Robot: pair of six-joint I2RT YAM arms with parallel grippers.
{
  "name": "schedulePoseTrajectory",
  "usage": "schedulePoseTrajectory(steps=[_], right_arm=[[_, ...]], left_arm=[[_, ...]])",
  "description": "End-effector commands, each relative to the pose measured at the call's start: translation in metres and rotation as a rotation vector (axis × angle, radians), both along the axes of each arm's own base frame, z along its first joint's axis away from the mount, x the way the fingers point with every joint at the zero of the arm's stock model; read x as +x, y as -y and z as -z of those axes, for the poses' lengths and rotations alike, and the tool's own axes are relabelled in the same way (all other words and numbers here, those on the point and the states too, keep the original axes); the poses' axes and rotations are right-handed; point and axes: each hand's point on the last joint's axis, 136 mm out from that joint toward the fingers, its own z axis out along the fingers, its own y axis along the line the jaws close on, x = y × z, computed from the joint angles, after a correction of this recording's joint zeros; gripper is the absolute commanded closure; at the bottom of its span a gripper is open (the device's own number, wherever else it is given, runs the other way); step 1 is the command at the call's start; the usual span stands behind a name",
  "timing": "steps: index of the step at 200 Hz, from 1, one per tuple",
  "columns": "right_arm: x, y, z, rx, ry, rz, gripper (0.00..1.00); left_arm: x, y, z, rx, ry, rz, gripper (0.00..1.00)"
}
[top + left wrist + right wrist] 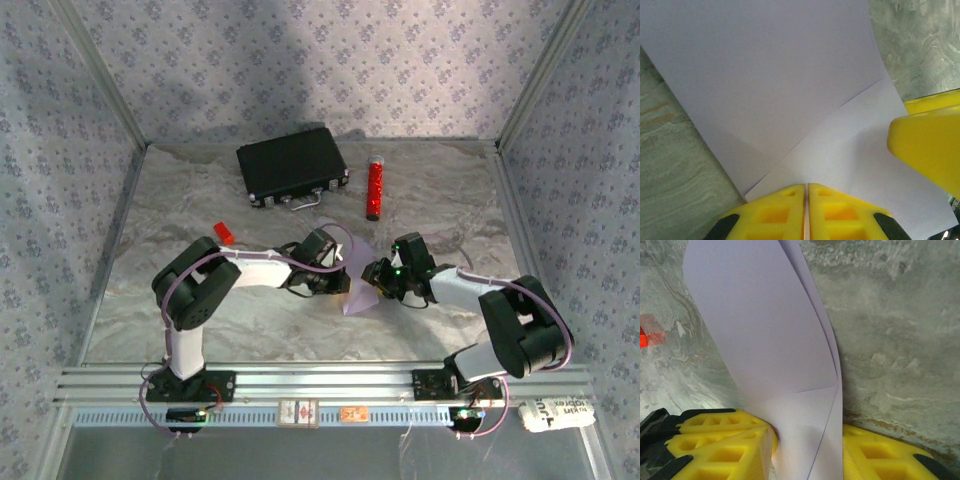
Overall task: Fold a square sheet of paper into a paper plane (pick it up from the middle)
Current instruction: Turn over the paper at the center of the table.
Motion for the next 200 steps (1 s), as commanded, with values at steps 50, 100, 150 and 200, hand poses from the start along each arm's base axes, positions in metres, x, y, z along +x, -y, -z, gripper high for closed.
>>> schedulePoseTrajectory(steps=[50,100,150,200], right_arm=[[-0.001,0.010,0.011,0.010,-0.016,0.031,0.71],[0.004,0.012,0.010,0.027,0.008,0.035,0.77],[0.009,0.007,0.012,0.055,0.013,0.019,0.82],[0.008,0.008,0.013,0.069,0.015,0.012,0.91]], left_arm=[[-0.006,-0.006,-0.002,0.005,-0.021,-0.002,0.90],[-0.006,-0.007,-0.003,0.004,-0.020,-0.005,0.90],[-0.006,-0.007,-0.004,0.004,-0.019,-0.009,0.89],[-0.006,-0.007,-0.009,-0.003,-0.011,-0.012,0.86]])
